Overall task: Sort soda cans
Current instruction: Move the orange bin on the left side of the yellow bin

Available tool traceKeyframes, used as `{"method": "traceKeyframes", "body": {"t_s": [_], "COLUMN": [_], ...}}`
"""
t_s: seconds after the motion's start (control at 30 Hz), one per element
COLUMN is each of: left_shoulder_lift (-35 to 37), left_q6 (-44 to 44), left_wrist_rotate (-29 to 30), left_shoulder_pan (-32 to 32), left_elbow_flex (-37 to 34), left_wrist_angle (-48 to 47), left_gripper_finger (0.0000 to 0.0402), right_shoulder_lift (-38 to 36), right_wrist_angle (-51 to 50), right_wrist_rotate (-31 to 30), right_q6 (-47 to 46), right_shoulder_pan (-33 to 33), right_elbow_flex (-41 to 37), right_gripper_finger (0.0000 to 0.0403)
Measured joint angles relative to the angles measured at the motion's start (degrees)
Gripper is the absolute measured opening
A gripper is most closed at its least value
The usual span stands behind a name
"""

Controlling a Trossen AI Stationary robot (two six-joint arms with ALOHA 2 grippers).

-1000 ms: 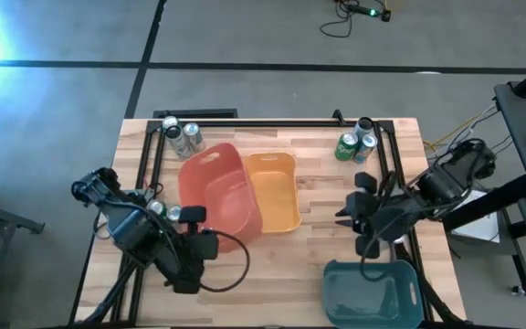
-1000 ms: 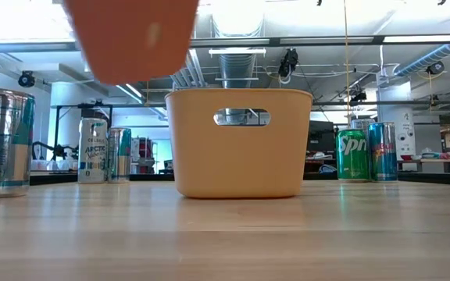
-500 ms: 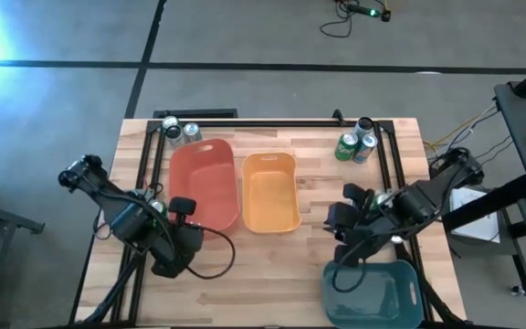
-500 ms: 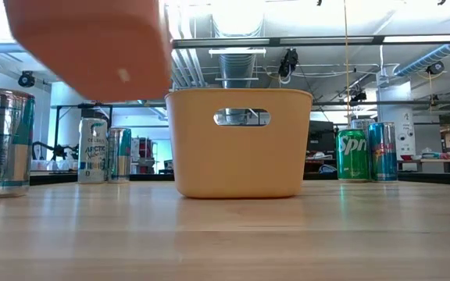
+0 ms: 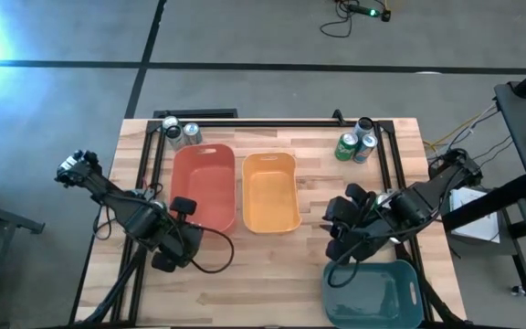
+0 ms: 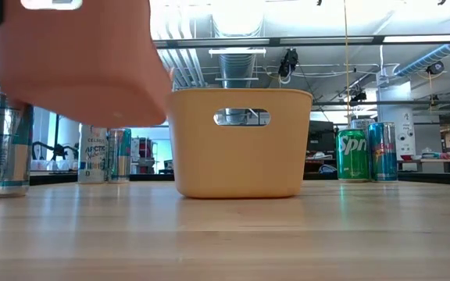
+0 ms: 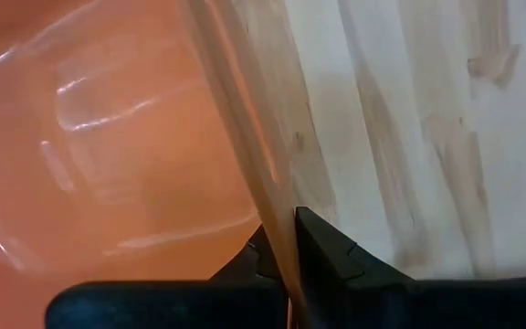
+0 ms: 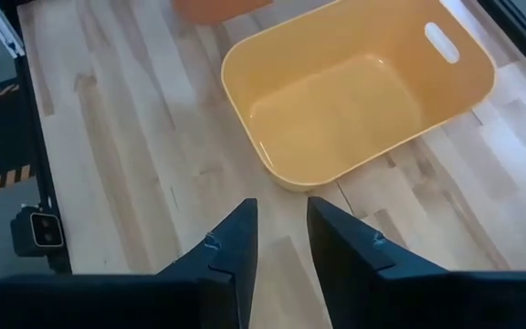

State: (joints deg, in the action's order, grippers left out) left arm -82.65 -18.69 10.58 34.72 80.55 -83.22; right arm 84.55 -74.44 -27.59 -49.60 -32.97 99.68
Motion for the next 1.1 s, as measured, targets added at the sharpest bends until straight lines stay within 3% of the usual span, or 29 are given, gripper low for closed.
{"method": "traceKeyframes", "body": {"t_s": [0.33,0.53,1.1], "left_shoulder_lift": [0.0,0.1,0.1], "left_q6": [4.3,5.4,5.6], "left_wrist_rotate": [-1.1,-4.0,-4.2], "left_shoulder_pan": [-4.5,-4.6,-4.6], "left_elbow_flex": [-7.1,-12.0,-19.5], "left_wrist_angle": [5.9,8.4,17.1], "left_gripper_finger": [0.0,0.0,0.0], "right_shoulder_lift": [0.0,0.0,0.0], "right_wrist_angle": [0.5,1.2,1.4], "right_wrist_rotate": [-2.4,-2.4,-2.4], "right_q6": [-0.4,-0.9,-0.8], "right_shoulder_pan": [0.0,0.0,0.0], "right_elbow_flex": [0.0,0.0,0.0], "right_gripper_finger": [0.0116,0.0125,0.0132]}}
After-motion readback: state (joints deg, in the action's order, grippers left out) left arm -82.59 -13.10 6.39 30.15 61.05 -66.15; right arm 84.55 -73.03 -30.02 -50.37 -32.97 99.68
